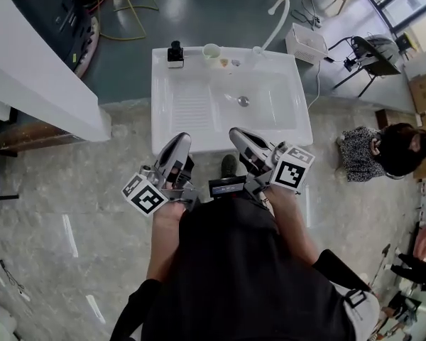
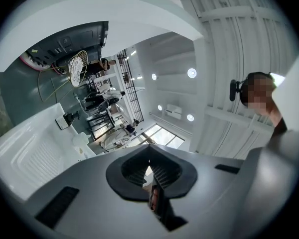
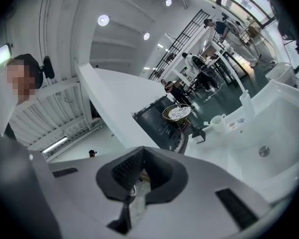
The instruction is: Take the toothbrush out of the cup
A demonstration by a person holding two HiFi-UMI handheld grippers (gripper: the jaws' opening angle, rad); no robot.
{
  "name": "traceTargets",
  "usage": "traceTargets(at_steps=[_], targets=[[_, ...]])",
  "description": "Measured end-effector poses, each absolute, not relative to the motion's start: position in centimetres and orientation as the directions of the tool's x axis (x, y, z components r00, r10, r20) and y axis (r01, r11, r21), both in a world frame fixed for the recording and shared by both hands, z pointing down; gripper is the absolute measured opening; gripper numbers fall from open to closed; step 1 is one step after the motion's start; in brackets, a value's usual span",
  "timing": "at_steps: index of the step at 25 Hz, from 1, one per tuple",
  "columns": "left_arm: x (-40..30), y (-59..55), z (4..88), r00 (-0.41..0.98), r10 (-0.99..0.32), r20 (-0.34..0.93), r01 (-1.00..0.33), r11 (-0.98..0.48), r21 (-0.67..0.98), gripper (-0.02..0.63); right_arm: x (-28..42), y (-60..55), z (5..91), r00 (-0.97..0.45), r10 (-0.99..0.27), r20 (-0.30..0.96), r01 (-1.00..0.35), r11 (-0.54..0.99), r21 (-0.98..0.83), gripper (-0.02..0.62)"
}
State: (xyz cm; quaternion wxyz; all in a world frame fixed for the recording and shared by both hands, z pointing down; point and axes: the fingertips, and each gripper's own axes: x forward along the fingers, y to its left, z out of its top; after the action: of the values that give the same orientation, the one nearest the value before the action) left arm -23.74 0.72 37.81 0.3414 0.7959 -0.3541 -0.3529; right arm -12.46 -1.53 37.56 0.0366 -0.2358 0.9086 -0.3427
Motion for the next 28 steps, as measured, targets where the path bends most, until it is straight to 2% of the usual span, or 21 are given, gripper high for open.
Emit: traceTargets(at_steps=[6,17,28], targets=[[-21.7,-3.3,37.9,0.503,-0.816,-0.285,-0.370,-0.501,0.783,0.008,-10.9,-6.1,37.9,-0.898,-0.438,0.047,-0.354,0.653,-0.669,0.006],[-12.7,-14.7,39.1,0.545,-0.828,-0.134,-0.437,-0.416,0.798,0.008,-2.2,-18.2,39.0,-0.882,-0.471,-0.006,-0.304,0.579,-0.756,0.006],[-8.8,-19.0,42.6,0.475,-0.880,0.020,-0.537,-0.273,0.798,0.008,3.2,-25.2,42.6,-0.894,-0.448,-0.024,-0.238,0.519,-0.821,0.006]])
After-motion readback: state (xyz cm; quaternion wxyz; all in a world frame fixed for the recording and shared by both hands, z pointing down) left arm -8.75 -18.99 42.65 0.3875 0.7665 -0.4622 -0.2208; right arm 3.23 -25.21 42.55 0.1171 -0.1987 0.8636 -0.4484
